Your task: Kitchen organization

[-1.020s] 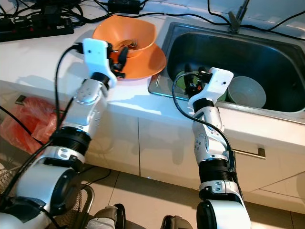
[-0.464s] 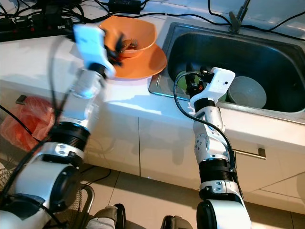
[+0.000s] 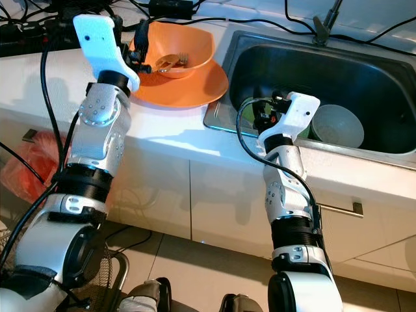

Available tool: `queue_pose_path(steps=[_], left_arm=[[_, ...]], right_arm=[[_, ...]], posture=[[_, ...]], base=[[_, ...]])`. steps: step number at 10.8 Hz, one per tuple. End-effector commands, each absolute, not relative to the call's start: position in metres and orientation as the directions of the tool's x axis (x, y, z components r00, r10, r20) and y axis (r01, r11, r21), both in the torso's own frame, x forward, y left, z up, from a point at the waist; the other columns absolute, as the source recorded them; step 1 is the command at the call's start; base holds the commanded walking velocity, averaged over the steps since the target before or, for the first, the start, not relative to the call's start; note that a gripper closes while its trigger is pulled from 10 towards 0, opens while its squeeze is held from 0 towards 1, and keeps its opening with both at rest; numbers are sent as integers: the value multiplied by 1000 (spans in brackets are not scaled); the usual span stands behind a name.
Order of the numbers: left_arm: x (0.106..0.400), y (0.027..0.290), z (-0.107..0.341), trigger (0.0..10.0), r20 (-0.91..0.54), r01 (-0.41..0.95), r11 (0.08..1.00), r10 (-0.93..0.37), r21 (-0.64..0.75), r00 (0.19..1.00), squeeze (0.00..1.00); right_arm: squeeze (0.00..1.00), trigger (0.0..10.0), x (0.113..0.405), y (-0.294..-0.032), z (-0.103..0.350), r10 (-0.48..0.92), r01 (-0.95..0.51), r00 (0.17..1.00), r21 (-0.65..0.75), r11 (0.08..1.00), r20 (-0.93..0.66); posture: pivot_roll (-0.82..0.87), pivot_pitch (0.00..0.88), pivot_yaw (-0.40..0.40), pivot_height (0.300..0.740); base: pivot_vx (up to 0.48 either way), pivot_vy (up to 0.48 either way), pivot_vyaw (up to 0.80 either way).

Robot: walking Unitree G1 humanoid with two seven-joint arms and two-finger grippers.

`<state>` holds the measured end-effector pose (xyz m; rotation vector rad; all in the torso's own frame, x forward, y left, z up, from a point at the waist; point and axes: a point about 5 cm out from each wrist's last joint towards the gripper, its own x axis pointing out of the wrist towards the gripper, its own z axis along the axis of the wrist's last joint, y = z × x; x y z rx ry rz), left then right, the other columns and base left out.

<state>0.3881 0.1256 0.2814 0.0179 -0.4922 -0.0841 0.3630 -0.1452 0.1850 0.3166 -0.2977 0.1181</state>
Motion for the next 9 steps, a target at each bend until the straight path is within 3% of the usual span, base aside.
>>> queue_pose_path(steps=[1,4,7,9], left_arm=[[386,125,280,10000,466,69,996,-84,48,881,0],[384,125,260,10000,350,74,989,-114,124,930,0],[370,113,241,10000,297,193,966,-238,172,925,0],[358,93,233,10000,241,344,913,-392,218,888,0]], right_arm=[[0,10000,364,-146,189,69,-165,946,289,943,317],[0,10000,364,-145,187,71,-165,948,290,943,310],[0,10000,365,-144,187,75,-170,948,293,941,310],[0,10000,365,-143,187,77,-171,948,292,941,309]], posture=[[69,125,-64,740],[72,126,-65,740],[78,127,-72,740],[79,124,-73,740]], base=[[0,0,0],[0,0,0],[0,0,0],[0,0,0]])
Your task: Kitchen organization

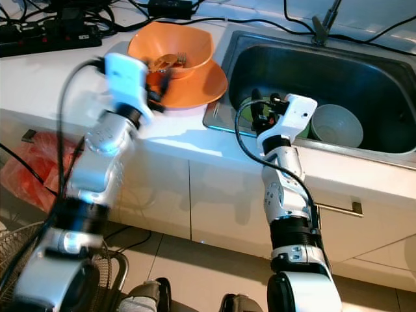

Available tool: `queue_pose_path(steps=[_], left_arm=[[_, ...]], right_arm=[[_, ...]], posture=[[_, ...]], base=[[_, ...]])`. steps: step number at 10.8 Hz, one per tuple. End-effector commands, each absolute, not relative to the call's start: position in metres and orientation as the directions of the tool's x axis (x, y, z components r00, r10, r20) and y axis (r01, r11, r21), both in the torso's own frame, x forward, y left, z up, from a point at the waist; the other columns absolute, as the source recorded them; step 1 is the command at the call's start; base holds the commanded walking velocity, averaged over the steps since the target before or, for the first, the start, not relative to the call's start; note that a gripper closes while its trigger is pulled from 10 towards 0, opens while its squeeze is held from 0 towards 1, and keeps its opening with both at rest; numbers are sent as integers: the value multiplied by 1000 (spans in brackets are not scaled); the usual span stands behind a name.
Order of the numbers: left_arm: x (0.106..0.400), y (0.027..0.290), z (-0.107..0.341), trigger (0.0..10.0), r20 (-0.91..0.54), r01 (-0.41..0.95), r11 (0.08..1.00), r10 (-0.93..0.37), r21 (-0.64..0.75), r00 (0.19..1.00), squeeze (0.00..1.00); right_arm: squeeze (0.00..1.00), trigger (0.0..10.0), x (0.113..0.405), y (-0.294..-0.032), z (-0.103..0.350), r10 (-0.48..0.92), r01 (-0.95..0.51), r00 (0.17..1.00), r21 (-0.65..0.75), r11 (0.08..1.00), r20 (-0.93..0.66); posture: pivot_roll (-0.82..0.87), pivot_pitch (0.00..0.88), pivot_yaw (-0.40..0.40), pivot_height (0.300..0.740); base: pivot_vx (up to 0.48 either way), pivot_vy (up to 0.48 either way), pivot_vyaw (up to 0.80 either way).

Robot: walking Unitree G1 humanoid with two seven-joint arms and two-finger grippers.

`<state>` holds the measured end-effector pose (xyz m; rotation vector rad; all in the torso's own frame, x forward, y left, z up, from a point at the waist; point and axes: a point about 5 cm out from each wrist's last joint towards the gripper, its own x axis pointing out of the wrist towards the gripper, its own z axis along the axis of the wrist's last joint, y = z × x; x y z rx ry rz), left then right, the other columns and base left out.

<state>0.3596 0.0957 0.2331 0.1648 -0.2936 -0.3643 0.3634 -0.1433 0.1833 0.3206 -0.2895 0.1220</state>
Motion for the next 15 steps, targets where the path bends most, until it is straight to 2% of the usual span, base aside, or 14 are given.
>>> queue_pose_path(steps=[1,2,4,5,6,9,15], left_arm=[[356,89,233,10000,246,356,908,-405,221,881,0],[354,87,237,10000,260,362,905,-413,222,873,0],[344,71,233,10000,210,490,833,-543,257,813,0],[345,73,230,10000,198,476,842,-527,252,827,0],[356,87,221,10000,155,376,893,-419,247,895,0],[372,112,222,10000,134,215,946,-253,243,958,0],[381,111,240,10000,239,159,955,-220,249,946,0]], right_arm=[[0,10000,365,-144,187,76,-171,947,292,941,311],[0,10000,365,-144,188,74,-171,946,293,941,314],[0,10000,365,-144,188,73,-170,946,293,941,316],[0,10000,365,-144,188,73,-171,946,294,940,316],[0,10000,365,-144,188,73,-171,946,295,940,316],[0,10000,366,-144,189,74,-173,945,294,940,320],[0,10000,366,-145,190,71,-171,943,292,941,325]], posture=[[77,124,-74,740],[78,123,-74,740],[79,123,-72,740],[78,123,-71,740],[78,123,-71,740],[76,115,-68,740],[71,109,-71,740]], base=[[0,0,0],[0,0,0],[0,0,0],[0,0,0],[0,0,0],[0,0,0],[0,0,0]])
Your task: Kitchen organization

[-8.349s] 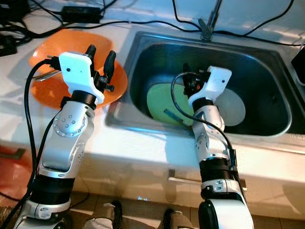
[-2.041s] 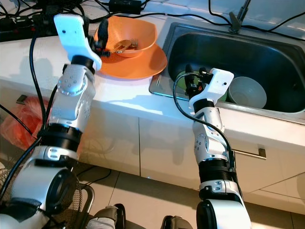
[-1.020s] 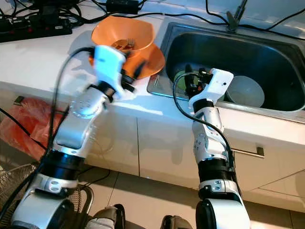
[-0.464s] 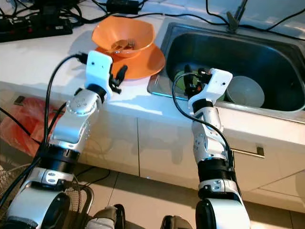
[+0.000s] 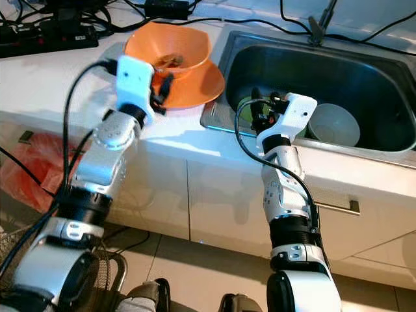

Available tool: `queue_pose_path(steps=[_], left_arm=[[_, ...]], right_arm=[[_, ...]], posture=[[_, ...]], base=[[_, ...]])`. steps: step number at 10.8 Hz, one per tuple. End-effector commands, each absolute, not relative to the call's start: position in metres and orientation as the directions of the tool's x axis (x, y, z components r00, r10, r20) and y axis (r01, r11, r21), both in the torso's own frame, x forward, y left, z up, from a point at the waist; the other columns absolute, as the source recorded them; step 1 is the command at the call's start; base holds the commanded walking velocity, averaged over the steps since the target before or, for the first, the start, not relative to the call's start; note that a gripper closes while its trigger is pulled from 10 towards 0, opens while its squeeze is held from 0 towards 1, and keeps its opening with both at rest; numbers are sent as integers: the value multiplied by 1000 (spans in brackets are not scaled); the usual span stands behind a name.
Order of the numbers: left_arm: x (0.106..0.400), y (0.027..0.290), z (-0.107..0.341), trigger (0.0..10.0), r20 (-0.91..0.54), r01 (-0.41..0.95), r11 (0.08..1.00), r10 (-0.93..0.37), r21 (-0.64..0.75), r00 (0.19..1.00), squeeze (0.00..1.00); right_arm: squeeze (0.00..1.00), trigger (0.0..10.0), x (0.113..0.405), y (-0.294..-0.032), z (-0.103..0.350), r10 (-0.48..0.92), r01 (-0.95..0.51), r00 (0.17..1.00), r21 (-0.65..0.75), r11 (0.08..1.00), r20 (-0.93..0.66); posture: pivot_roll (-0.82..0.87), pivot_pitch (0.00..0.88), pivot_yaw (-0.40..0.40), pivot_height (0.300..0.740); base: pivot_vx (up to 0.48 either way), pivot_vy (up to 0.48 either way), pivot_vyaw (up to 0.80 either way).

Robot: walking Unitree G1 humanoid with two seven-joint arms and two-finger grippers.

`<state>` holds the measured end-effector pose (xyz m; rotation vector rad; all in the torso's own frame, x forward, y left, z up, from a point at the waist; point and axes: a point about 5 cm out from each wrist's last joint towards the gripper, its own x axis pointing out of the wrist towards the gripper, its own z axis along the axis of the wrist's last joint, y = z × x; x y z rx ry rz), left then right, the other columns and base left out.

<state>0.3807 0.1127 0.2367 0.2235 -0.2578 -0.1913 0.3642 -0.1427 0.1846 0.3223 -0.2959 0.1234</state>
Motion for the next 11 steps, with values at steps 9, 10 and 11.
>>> queue_pose_path(steps=[9,10,11], left_arm=[[395,133,248,10000,242,-11,968,-51,250,969,0],[395,134,248,10000,239,-20,968,-41,249,970,0],[395,133,247,10000,237,-18,968,-43,250,971,0]], right_arm=[[0,10000,366,-145,189,67,-167,945,293,941,321],[0,10000,366,-145,190,68,-168,945,293,941,321],[0,10000,366,-146,190,69,-168,945,293,941,321]], posture=[[69,117,-70,740],[69,117,-71,740],[70,117,-72,740]], base=[[0,0,0],[0,0,0],[0,0,0]])
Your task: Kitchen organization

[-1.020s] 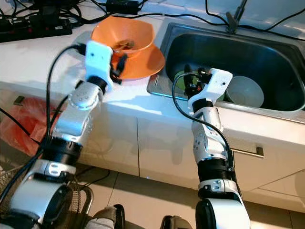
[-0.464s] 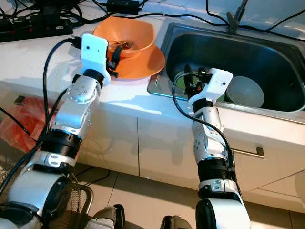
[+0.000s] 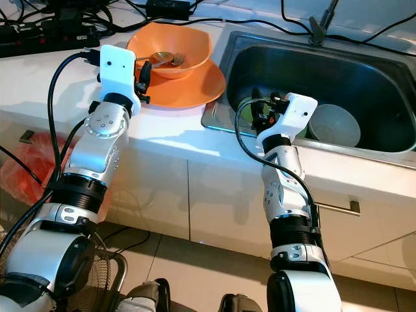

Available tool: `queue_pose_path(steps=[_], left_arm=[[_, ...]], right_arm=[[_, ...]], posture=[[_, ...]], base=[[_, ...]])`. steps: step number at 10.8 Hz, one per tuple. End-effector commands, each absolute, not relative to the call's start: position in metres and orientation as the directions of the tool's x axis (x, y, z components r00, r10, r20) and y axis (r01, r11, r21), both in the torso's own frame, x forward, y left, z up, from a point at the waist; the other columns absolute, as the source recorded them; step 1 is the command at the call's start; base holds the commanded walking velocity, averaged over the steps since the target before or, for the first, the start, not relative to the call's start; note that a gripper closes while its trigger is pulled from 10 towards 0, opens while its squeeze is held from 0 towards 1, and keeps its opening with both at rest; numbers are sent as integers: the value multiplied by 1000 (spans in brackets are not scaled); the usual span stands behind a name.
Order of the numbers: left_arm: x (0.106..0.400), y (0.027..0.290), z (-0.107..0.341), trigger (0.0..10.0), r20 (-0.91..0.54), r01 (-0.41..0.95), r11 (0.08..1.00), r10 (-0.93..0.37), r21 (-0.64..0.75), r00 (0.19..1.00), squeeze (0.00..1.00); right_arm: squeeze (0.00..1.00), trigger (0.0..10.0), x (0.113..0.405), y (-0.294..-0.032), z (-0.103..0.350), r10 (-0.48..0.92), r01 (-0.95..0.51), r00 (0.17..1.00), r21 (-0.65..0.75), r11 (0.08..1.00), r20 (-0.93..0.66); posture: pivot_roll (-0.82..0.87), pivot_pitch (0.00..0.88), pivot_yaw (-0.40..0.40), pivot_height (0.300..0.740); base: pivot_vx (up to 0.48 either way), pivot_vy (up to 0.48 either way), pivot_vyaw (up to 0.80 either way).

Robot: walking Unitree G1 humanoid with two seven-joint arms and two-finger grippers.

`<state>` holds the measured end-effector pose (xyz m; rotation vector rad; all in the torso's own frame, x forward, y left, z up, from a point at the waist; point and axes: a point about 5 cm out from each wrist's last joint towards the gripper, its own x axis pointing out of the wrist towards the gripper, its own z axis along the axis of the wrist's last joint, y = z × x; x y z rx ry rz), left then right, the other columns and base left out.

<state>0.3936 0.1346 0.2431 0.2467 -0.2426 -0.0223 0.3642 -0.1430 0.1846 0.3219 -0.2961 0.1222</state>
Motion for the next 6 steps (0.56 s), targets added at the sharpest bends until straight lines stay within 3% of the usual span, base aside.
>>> queue_pose_path(steps=[1,6], left_arm=[[395,131,247,10000,239,-2,969,-59,245,969,0],[392,119,249,10000,258,69,968,-132,241,957,0]], right_arm=[[0,10000,366,-146,190,69,-169,945,293,941,321],[0,10000,366,-145,190,71,-170,944,293,941,321]], posture=[[70,117,-73,740],[71,115,-75,740]], base=[[0,0,0],[0,0,0]])
